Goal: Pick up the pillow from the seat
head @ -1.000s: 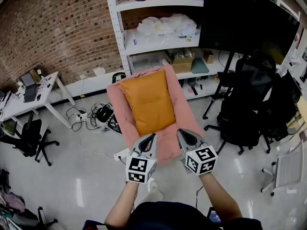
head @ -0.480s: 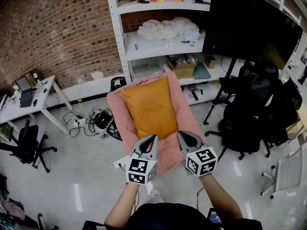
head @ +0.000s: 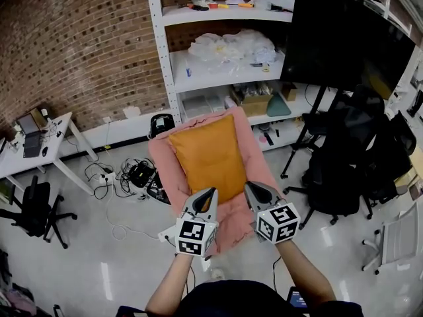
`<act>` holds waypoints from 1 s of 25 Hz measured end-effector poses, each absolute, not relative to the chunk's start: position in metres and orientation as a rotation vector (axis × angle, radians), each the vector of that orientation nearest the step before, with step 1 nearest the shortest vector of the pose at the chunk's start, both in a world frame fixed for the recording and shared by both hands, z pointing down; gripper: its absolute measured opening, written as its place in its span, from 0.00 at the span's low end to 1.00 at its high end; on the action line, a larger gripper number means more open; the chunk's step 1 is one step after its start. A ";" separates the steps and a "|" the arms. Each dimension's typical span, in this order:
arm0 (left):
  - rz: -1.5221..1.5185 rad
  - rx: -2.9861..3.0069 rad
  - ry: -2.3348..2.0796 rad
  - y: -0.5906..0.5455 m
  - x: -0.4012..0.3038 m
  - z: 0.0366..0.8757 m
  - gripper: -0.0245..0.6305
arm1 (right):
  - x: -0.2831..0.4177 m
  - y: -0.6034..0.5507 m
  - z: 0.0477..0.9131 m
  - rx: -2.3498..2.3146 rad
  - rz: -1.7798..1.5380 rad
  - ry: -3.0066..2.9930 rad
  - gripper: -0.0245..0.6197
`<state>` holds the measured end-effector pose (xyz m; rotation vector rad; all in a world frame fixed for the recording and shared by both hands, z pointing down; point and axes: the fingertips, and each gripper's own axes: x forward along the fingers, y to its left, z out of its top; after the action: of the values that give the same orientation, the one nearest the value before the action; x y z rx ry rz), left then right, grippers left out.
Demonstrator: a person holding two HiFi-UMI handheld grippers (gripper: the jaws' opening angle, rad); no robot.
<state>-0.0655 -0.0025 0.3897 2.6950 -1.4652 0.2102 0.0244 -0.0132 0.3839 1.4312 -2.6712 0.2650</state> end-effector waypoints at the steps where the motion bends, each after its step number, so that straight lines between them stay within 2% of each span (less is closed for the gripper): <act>1: 0.205 2.698 -1.462 -0.006 -0.067 0.389 0.04 | 0.023 -0.016 0.384 1.434 0.263 -2.668 0.06; 25: 0.143 2.704 -1.411 -0.037 -0.073 0.397 0.04 | 0.011 -0.047 0.386 1.431 0.278 -2.660 0.06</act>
<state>-0.0729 -0.0366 0.3969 2.7036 -1.4114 0.1426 0.0115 -0.0465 0.3865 1.4306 -2.6595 0.2783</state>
